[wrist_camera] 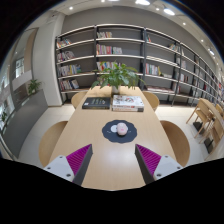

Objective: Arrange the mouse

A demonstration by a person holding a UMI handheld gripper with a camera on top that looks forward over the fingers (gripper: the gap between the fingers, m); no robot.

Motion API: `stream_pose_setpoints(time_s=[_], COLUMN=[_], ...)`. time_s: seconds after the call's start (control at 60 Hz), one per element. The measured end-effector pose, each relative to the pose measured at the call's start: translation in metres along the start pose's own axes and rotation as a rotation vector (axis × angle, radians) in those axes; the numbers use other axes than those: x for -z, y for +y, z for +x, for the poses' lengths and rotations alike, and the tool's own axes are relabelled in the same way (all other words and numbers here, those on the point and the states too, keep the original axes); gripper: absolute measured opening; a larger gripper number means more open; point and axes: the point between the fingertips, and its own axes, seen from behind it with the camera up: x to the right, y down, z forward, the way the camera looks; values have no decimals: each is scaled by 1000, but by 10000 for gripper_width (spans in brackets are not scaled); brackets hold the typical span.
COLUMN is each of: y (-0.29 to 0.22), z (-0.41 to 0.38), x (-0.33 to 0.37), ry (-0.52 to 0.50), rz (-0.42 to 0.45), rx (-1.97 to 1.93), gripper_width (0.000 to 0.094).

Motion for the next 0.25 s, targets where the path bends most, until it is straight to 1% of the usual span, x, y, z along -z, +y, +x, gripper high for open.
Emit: stream_pose_setpoints(time_s=[0.25], y=[-2], z=[-9], x=[24], ry=[-26], rz=[23], rx=[-28], gripper_width=[865])
